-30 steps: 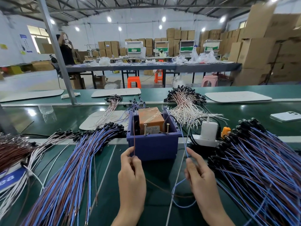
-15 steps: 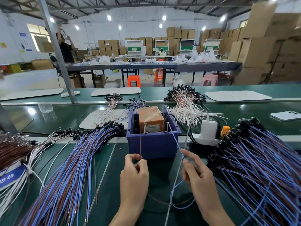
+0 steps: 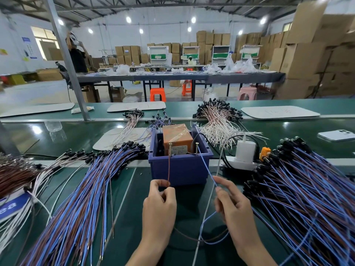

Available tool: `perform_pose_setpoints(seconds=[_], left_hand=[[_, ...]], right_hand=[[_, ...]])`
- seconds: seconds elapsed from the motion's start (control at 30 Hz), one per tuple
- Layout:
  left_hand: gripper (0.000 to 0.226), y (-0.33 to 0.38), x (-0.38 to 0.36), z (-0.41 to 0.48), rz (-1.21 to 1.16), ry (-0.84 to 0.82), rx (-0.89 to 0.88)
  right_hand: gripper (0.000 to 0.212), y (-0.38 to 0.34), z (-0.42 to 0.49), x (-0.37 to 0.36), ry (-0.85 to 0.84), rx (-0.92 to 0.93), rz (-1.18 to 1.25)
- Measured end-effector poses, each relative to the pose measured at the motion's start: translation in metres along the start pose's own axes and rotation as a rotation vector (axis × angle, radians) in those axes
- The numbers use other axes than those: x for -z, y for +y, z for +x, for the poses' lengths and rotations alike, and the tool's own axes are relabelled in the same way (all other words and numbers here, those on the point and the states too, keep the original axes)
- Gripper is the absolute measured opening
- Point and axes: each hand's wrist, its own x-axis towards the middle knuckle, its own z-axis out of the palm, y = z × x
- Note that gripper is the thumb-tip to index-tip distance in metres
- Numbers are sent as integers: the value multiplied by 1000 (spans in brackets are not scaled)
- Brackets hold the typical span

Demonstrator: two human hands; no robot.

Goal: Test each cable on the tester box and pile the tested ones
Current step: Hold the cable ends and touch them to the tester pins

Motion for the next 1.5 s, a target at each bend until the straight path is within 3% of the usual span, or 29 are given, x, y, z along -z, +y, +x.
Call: perform_pose_setpoints(seconds=[0.43,1.03,1.27,1.5], left_hand=[[16,1,-2,-1,30,-8,-60],[15,-1,0,1,-31,-11,11],[14,0,-1,-1,5,18,-8],[29,5,-1,-4,24,-7,-72]], right_hand=[[30,-1,0,0,6,-4,-18],[34,-1,0,-2,49,24,-117],[31,1,1,0,7,-11,-15],[34,-4,1,0,20,-35,107]])
